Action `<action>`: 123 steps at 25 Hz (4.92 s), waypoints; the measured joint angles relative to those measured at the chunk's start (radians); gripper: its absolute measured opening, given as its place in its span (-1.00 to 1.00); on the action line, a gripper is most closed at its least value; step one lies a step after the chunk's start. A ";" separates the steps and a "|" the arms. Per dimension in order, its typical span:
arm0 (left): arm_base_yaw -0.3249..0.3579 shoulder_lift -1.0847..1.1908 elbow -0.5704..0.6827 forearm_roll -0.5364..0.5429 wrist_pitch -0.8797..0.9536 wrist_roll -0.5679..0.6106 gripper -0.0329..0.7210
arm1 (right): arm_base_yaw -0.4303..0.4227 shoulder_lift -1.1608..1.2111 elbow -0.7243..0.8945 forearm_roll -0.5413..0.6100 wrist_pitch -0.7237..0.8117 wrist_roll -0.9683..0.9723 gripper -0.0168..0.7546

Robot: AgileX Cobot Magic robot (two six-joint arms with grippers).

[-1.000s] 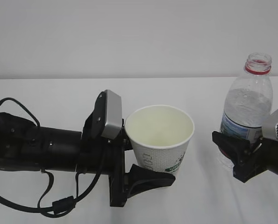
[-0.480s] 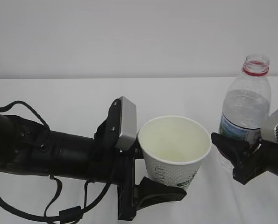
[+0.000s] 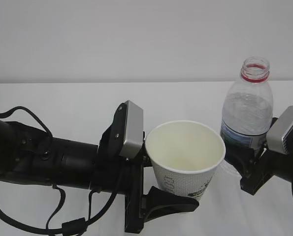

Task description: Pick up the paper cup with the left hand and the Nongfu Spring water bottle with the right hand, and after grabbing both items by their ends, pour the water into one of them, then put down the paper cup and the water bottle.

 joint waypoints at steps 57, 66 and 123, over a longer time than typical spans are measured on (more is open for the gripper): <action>0.000 0.000 -0.002 -0.037 0.043 0.012 0.54 | 0.000 -0.194 -0.255 -0.123 0.362 -0.459 0.29; 0.000 0.000 -0.002 -0.141 0.095 0.067 0.54 | 0.000 -0.194 -0.304 -0.128 0.366 -0.504 0.29; 0.000 -0.021 -0.070 -0.046 0.122 -0.025 0.51 | 0.000 -0.194 -0.397 -0.122 0.392 -0.847 0.28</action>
